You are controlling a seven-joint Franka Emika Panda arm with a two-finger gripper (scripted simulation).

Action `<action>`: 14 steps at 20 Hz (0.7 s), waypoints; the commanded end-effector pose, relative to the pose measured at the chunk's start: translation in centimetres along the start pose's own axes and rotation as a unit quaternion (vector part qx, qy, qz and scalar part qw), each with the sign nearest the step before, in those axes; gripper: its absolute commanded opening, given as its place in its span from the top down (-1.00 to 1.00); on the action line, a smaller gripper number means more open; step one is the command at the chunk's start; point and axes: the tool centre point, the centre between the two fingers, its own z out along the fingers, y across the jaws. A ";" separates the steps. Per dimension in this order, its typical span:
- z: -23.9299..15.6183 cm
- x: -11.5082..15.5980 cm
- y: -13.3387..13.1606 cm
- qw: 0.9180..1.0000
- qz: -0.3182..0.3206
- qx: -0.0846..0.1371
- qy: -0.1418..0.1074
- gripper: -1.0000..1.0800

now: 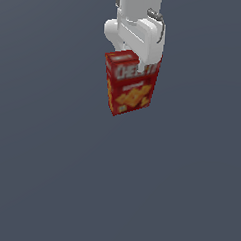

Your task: Pick up the object and move it to a goal position.

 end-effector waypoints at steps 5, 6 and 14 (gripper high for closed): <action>-6.4 1.8 0.7 1.000 0.000 0.000 0.000 1.00; -7.3 2.0 0.7 1.000 0.000 0.000 0.000 1.00; -13.1 3.7 1.1 1.000 0.000 0.000 0.001 1.00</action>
